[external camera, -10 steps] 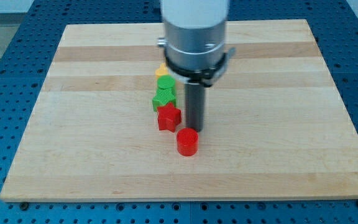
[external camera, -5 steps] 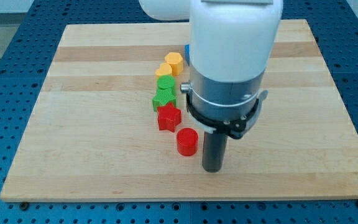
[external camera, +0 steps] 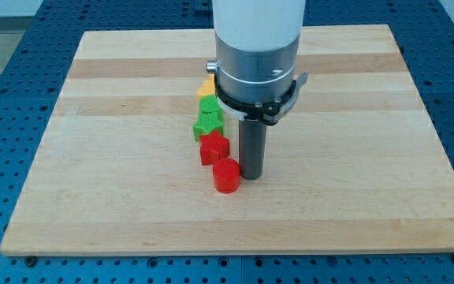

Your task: Move the red circle closely to the red star

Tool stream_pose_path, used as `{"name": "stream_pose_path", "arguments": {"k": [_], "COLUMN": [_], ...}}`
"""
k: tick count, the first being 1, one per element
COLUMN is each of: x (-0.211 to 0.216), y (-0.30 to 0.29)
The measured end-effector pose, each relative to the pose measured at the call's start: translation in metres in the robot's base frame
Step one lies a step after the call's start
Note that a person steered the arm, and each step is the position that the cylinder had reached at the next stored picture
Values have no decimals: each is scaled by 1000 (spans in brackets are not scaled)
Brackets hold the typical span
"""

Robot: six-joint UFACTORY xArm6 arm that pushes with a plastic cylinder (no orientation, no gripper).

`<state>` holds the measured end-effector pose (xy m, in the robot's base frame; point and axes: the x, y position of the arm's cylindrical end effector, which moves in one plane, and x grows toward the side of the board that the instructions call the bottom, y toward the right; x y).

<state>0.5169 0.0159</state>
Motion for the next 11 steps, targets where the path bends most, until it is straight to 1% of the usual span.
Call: {"name": "stream_pose_path", "arguments": {"k": [1, 2, 3, 4, 7, 9, 11], "x": [32, 62, 52, 44, 43, 42, 9], "y": [4, -8, -30, -34, -26, -8, -9]}}
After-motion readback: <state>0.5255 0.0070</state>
